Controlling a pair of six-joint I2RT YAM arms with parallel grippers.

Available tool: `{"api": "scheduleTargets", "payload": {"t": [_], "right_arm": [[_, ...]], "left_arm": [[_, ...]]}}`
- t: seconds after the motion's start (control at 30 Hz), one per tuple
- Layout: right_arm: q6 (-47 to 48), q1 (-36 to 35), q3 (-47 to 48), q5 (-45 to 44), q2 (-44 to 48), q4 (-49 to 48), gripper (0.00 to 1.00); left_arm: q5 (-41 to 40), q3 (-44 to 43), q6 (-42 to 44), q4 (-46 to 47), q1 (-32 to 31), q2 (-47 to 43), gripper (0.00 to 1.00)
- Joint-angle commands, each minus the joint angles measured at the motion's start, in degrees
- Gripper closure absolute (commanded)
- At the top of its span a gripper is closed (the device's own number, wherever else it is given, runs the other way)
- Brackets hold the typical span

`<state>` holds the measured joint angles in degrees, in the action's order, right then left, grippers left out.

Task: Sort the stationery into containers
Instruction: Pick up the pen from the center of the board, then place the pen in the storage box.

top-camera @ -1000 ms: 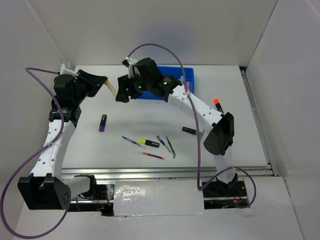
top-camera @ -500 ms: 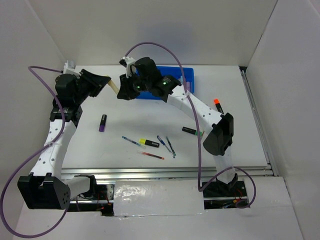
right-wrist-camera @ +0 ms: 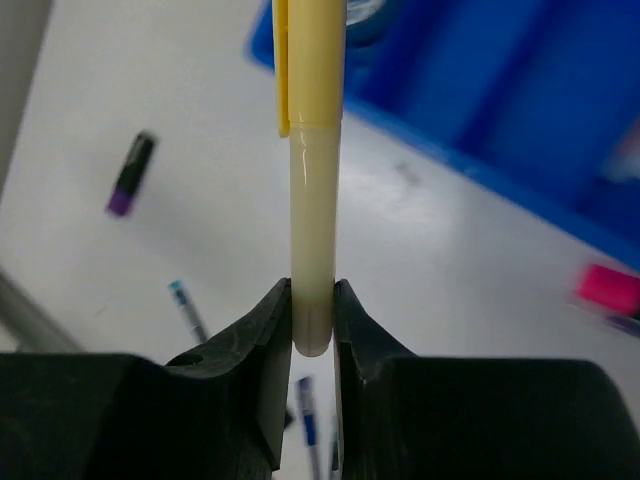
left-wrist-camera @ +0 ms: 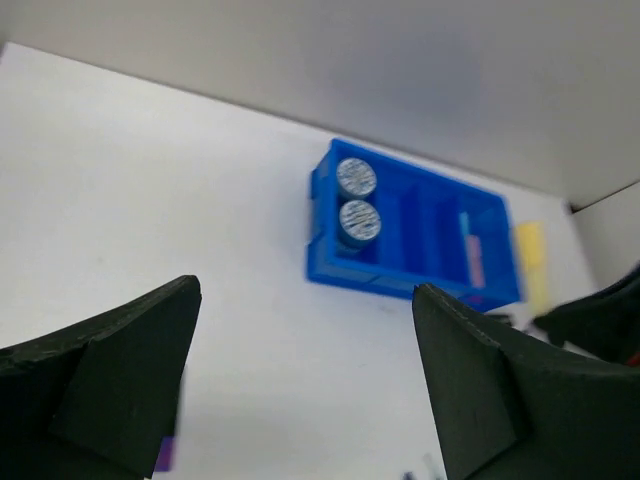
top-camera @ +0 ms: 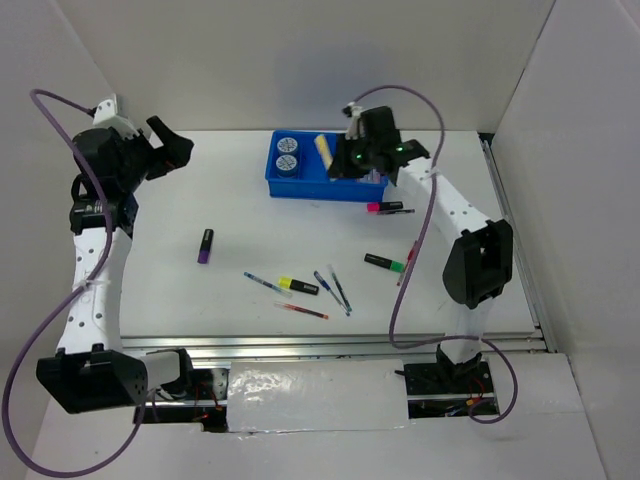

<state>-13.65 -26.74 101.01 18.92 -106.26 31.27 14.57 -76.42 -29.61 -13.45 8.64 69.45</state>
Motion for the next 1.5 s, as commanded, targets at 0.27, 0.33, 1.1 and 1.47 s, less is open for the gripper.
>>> {"api": "scheduleTargets", "payload": {"t": [0.27, 0.33, 1.1, 1.47], "right_arm": [[3.18, 15.05, 21.32, -9.6, -19.57, 4.86, 1.0], [3.72, 14.79, 23.17, -10.21, -21.44, 4.16, 1.0], [1.78, 13.47, 25.11, -19.54, -26.11, 4.24, 0.42], [9.16, 10.57, 16.42, -6.97, -10.22, 3.45, 0.43]], "left_arm": [[-11.3, 12.17, 20.54, -4.74, -3.71, 0.59, 0.03], [-13.24, 13.05, 21.6, -5.27, -5.12, 1.3, 0.05], [-20.99, 13.59, 31.36, -7.46, -6.8, 22.3, 0.08], [-17.82, 9.37, 30.57, -8.16, -7.06, 30.56, 0.41]]}}
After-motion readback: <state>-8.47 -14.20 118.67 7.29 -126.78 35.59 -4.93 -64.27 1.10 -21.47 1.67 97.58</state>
